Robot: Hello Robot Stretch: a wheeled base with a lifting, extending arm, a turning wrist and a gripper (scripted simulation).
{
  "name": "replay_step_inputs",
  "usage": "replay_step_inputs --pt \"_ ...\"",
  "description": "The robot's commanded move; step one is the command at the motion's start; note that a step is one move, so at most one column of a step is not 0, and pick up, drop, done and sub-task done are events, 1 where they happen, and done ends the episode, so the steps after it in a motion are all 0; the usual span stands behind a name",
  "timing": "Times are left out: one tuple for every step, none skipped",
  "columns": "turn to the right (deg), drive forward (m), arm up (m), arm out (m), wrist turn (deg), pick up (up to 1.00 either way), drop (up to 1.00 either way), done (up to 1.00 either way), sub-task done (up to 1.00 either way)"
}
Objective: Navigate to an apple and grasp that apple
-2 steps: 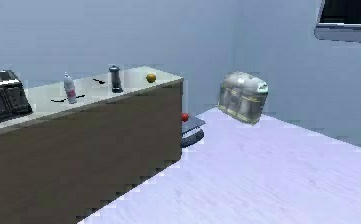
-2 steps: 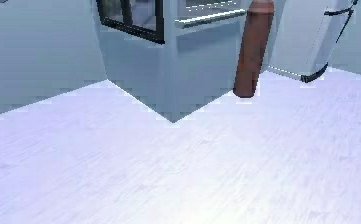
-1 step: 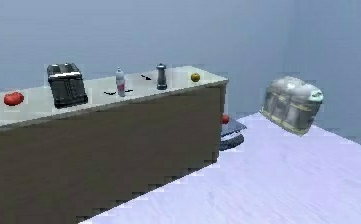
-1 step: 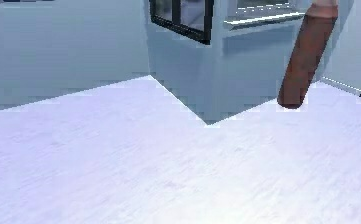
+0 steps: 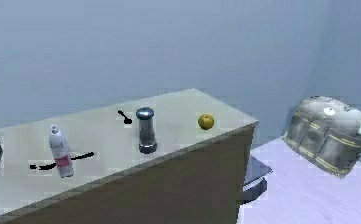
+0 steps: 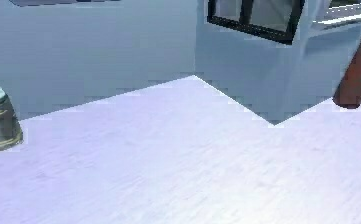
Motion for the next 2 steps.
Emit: replay_step_inputs --pt "-45.0 0.00 0.00 0.00 0.0 0.00 0.00 0.00 0.00" --pt "-33.0 0.00 0.00 0.00 0.0 0.00 0.00 0.00 0.00"
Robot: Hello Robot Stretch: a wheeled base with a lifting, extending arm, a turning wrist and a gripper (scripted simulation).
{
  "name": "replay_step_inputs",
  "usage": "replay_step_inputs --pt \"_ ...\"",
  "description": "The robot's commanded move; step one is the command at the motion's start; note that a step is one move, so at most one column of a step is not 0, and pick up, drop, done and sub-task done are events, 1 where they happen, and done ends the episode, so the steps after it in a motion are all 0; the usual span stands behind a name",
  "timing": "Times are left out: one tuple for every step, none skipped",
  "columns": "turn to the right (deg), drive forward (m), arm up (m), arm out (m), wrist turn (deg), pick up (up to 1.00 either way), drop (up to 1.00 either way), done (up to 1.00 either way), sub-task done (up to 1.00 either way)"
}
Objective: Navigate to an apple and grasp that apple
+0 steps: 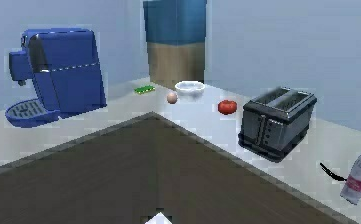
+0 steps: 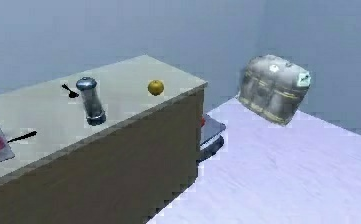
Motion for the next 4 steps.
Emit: replay_step_inputs --pt "-3.0 0.00 0.00 0.00 0.0 0.00 0.00 0.00 0.00" --pt "45.0 0.00 0.00 0.00 0.0 0.00 0.00 0.00 0.00" --pt "39.0 0.00 0.00 0.00 0.0 0.00 0.00 0.00 0.00" --pt "0.0 0.40 0.00 0.00 0.0 0.00 0.00 0.00 0.00"
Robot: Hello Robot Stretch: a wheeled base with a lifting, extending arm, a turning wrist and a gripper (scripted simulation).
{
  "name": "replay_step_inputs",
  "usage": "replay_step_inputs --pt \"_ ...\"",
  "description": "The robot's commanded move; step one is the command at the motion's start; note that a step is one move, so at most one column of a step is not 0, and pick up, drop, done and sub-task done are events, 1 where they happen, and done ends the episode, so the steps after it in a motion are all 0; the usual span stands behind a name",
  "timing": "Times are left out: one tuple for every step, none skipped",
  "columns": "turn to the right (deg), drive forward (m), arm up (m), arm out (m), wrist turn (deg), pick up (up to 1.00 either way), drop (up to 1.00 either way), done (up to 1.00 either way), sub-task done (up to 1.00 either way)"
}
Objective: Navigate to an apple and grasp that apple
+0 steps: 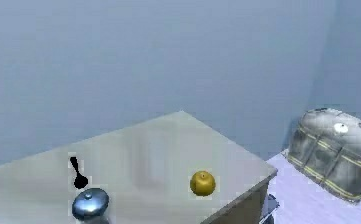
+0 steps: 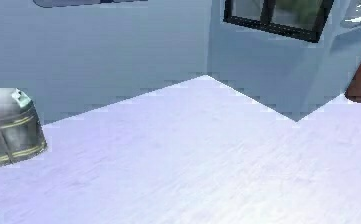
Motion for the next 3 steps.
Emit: replay_step_inputs --pt "-45.0 0.00 0.00 0.00 0.0 0.00 0.00 0.00 0.00" --pt "-30.0 0.00 0.00 0.00 0.0 0.00 0.00 0.00 0.00" --pt "0.0 0.00 0.50 0.00 0.0 0.00 0.00 0.00 0.00"
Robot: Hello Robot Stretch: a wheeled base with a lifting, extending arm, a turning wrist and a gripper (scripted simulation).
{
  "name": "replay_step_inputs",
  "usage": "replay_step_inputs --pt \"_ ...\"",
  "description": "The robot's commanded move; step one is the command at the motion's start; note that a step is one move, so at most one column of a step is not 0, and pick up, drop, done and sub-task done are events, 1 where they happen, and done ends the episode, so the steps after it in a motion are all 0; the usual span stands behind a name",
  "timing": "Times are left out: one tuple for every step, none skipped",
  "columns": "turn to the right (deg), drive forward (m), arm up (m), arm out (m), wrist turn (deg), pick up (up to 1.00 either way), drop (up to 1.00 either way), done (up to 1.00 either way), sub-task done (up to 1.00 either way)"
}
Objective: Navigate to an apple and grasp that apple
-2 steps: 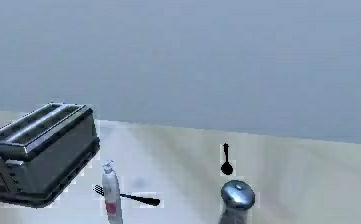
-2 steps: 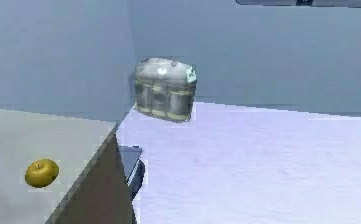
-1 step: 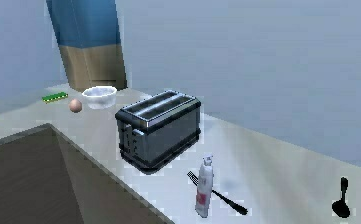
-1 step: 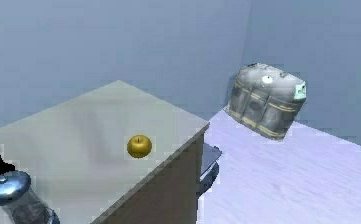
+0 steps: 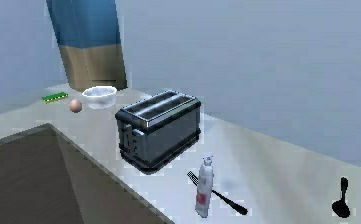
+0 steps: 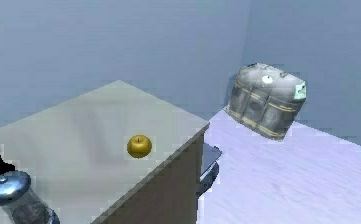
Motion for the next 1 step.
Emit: replay_step_inputs --pt "0.0 0.00 0.38 0.00 0.0 0.00 0.00 0.00 0.00"
